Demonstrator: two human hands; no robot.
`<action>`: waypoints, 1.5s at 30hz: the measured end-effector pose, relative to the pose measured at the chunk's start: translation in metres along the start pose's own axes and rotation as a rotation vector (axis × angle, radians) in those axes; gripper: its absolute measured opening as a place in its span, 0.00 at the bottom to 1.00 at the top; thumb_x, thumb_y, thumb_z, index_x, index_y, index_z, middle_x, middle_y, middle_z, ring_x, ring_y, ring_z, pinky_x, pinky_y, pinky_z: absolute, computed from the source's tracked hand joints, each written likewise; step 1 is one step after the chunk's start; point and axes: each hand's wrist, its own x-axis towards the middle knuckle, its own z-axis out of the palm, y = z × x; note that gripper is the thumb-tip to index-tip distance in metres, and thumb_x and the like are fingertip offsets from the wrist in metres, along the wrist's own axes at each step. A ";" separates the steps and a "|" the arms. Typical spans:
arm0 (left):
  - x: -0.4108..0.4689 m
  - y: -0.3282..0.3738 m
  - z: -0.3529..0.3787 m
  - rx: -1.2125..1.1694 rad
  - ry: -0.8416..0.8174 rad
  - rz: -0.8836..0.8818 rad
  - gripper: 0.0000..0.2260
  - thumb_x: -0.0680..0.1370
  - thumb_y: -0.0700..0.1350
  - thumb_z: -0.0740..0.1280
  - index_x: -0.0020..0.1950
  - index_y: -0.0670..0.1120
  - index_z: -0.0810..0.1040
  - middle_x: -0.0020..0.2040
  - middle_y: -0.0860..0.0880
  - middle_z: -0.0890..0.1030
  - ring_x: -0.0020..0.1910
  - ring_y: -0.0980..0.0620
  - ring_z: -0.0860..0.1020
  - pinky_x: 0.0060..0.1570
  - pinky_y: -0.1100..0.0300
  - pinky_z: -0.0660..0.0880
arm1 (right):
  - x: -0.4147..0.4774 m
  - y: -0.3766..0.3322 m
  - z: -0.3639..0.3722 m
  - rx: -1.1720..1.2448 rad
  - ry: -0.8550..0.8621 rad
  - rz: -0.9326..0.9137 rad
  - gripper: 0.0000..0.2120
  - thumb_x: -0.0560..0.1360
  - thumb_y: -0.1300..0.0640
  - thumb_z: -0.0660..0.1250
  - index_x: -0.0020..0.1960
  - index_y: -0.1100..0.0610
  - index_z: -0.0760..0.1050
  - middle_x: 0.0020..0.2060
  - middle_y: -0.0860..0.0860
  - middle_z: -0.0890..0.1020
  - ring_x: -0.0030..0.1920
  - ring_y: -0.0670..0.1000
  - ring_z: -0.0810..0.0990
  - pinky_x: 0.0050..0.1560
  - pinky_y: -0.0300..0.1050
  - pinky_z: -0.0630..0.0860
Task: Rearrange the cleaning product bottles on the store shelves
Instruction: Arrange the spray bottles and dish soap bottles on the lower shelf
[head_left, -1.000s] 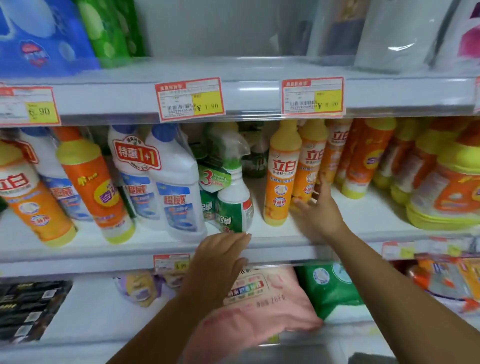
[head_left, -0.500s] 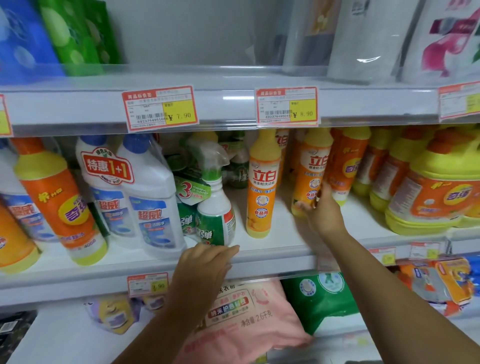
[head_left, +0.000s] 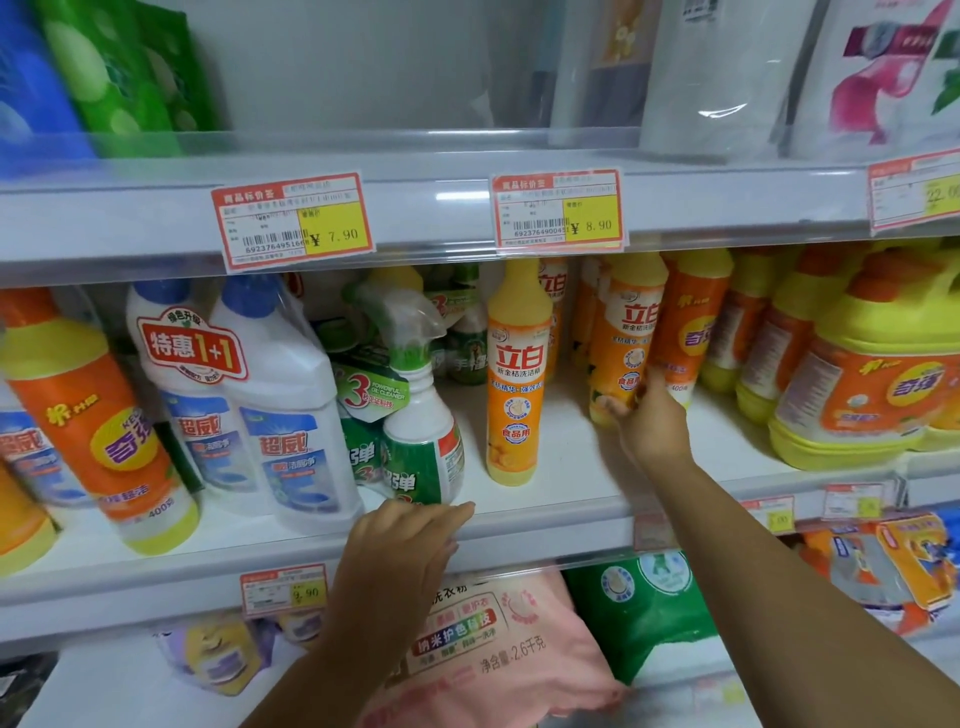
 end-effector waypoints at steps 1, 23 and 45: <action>0.000 0.000 0.000 -0.007 -0.002 -0.003 0.16 0.75 0.50 0.58 0.59 0.52 0.78 0.49 0.57 0.82 0.44 0.52 0.76 0.44 0.56 0.72 | 0.001 0.001 0.000 -0.009 0.006 0.012 0.25 0.73 0.55 0.71 0.67 0.56 0.66 0.60 0.57 0.79 0.59 0.61 0.77 0.57 0.50 0.70; 0.000 -0.004 -0.002 -0.080 -0.106 -0.072 0.16 0.75 0.48 0.64 0.62 0.55 0.75 0.53 0.59 0.81 0.48 0.54 0.73 0.47 0.56 0.69 | -0.066 -0.061 0.024 0.097 -0.297 -0.033 0.30 0.69 0.52 0.75 0.65 0.54 0.65 0.59 0.50 0.77 0.51 0.49 0.77 0.54 0.48 0.76; 0.000 -0.005 0.000 -0.120 -0.072 -0.082 0.16 0.74 0.49 0.61 0.61 0.55 0.76 0.52 0.58 0.82 0.48 0.57 0.69 0.45 0.55 0.70 | -0.045 -0.012 -0.041 0.070 -0.091 0.085 0.30 0.69 0.54 0.74 0.67 0.54 0.65 0.57 0.50 0.78 0.52 0.52 0.78 0.54 0.49 0.74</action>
